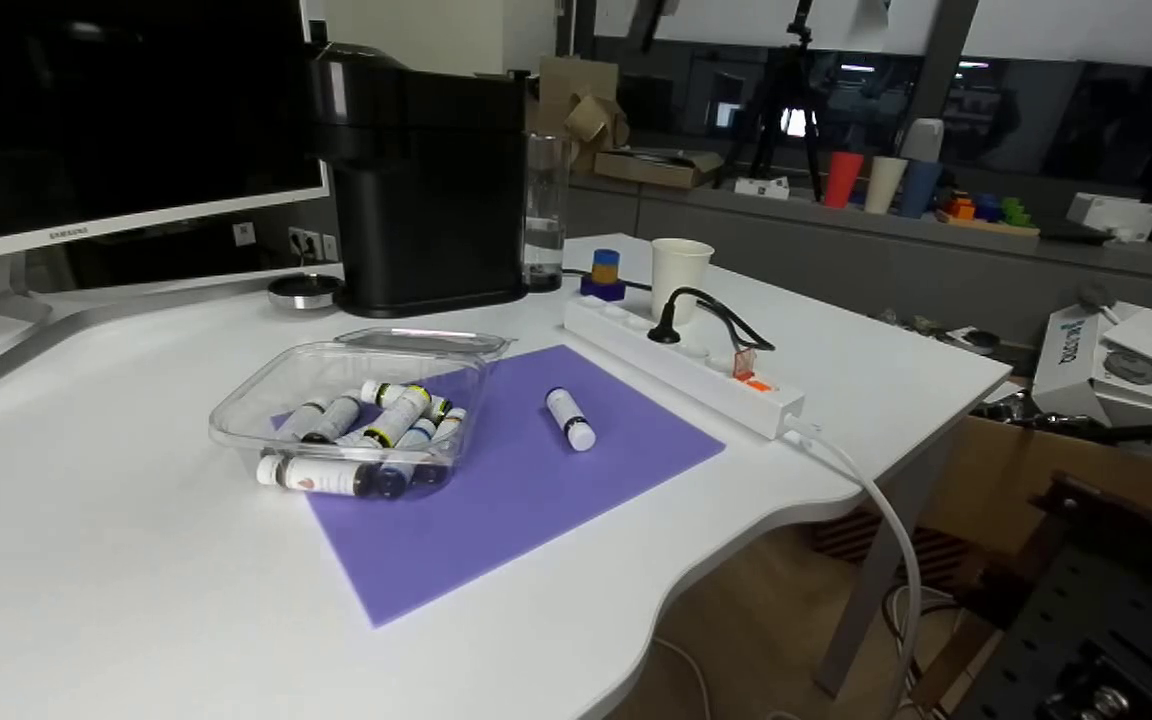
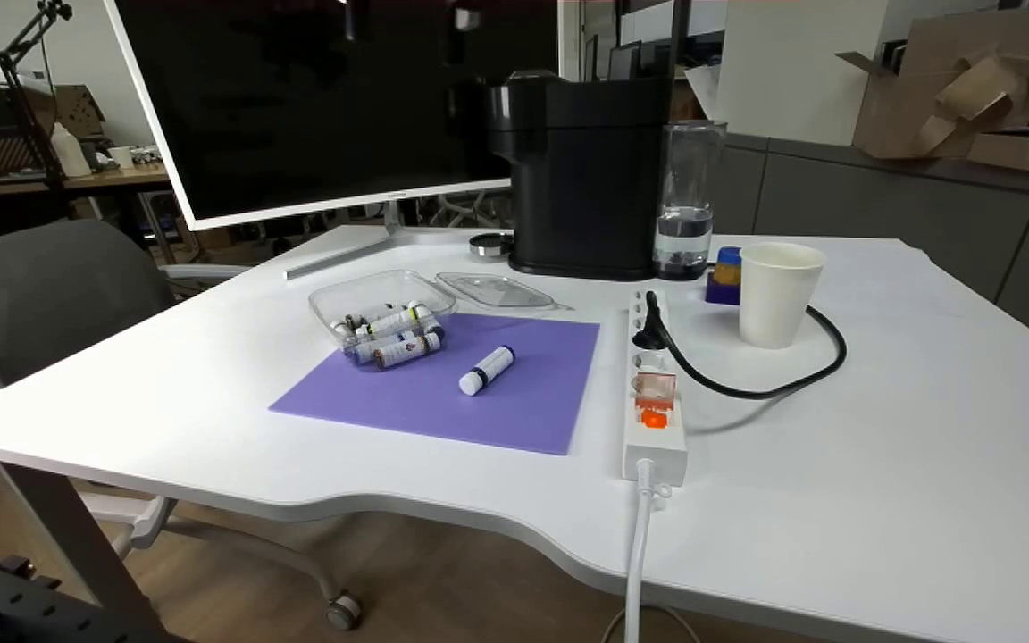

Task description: Close the lid of the container.

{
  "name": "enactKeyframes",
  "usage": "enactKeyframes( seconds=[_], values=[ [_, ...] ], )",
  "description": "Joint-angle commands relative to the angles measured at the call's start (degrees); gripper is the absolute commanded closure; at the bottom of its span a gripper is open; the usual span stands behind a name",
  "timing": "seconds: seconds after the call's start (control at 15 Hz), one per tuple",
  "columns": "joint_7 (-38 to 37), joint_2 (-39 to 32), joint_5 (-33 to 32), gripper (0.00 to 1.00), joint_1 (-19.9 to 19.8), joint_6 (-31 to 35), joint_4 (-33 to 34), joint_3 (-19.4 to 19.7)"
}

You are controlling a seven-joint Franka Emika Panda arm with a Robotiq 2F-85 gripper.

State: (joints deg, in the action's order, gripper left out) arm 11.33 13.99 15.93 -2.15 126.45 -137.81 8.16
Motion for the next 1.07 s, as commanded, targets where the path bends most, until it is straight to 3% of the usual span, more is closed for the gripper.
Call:
enactKeyframes(
  seconds=[0.0, 0.2, 0.47, 0.6, 1.0],
  values=[
    [0.35, -6.93, 1.42, 0.00, -2.67, 3.92, 2.21, 2.53],
    [2.16, -13.05, 1.70, 0.00, -3.94, 4.95, 4.61, 3.15],
    [3.32, -20.03, 3.82, 0.00, -4.38, 5.14, 7.94, 1.19],
    [2.66, -18.08, 3.15, 0.00, -5.00, 5.91, 5.45, 0.63],
    [2.59, -20.76, 4.21, 0.00, -5.24, 6.67, 7.39, -0.12]
  ],
)
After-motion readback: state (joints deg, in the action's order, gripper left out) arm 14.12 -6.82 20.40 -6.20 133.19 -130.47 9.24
